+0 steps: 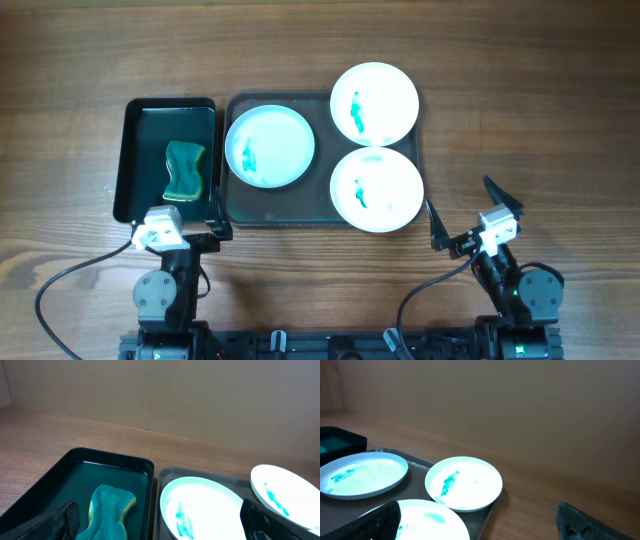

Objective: Clean dirty plates on tray and stack at the side

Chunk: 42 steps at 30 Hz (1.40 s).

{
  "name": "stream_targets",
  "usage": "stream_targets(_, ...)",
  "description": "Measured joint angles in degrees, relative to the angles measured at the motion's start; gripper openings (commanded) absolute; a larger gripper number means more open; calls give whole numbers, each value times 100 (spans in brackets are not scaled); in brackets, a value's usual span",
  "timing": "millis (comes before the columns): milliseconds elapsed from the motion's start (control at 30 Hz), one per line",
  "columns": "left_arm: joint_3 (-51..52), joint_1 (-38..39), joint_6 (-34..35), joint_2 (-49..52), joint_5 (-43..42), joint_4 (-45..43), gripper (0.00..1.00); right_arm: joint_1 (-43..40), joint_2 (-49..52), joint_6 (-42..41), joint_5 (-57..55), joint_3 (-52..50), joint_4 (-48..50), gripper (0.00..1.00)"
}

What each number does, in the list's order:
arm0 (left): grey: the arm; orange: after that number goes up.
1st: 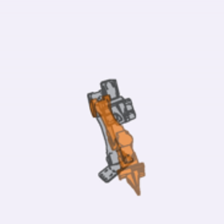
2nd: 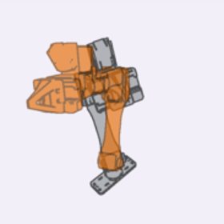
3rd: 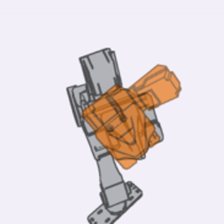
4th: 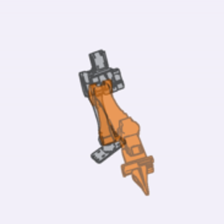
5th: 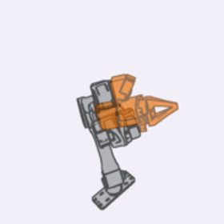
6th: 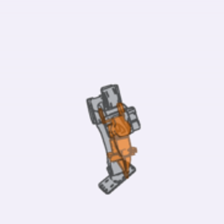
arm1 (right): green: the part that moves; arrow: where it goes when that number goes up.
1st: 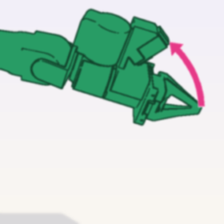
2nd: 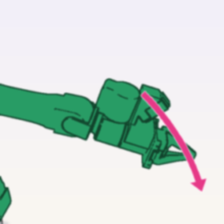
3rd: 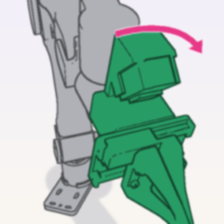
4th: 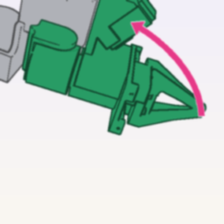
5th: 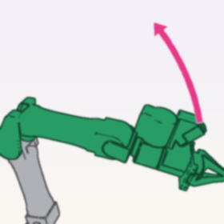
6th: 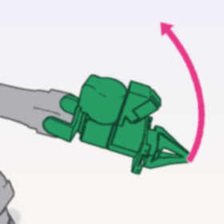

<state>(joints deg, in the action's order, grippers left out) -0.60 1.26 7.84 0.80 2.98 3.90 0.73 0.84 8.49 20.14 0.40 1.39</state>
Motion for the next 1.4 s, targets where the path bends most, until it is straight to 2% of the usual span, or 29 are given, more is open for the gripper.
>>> stream_targets(967,0,0,0,0,0,0,100,0,0,-7,0,0,125,100)
stream_targets(1200,0,0,0,0,0,-92,100,0,0,-529,0,0,125,100)
stream_targets(1400,-68,0,-2,0,0,-35,100,0,2,-595,87,2,125,100)
